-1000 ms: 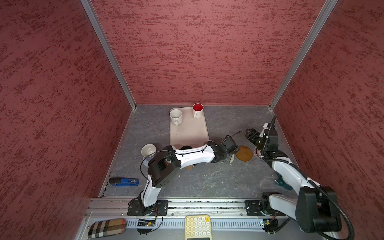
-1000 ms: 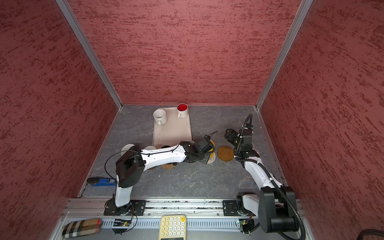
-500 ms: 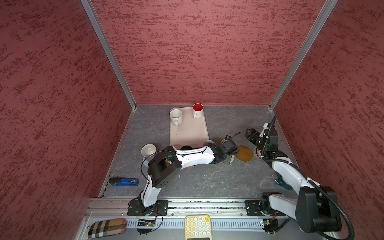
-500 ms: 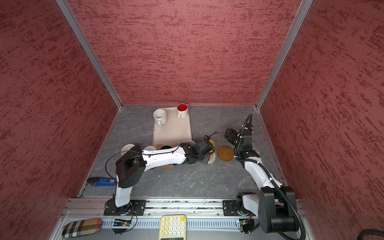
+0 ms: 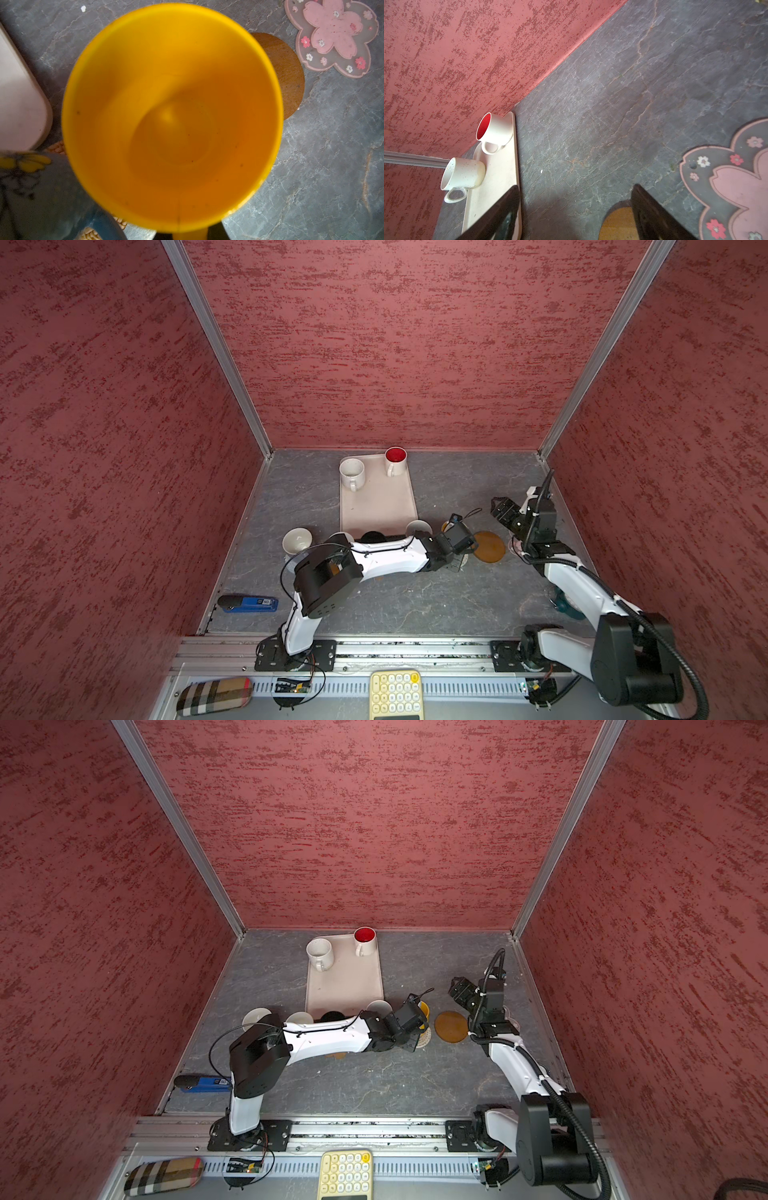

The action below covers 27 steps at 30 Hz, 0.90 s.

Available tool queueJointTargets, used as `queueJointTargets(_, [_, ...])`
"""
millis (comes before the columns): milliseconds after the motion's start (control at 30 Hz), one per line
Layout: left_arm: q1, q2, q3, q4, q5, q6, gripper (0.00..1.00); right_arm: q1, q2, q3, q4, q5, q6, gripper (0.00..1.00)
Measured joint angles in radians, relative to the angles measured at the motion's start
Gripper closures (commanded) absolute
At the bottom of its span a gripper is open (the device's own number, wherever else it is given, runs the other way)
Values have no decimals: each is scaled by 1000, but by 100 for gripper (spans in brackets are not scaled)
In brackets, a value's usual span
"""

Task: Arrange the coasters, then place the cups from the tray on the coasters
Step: 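Lower the yellow mug onto the multicolour braided coaster and open the left gripper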

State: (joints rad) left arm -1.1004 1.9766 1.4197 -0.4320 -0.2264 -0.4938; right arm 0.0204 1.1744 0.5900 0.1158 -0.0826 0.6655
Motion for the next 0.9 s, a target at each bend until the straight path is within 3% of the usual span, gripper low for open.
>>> queueJointTargets(167, [-11, -4, -14, 15, -15, -4, 100, 0, -5, 0, 0, 0, -3, 14])
queueJointTargets(533, [-31, -15, -33, 35, -13, -12, 58, 0, -18, 0, 0, -13, -20, 14])
queueJointTargets(800, [-39, -29, -49, 44, -15, -25, 41, 0, -27, 0, 0, -27, -34, 14])
queueJointTargets(900, [-43, -45, -49, 44, -16, -23, 28, 0, -27, 0, 0, -34, -46, 14])
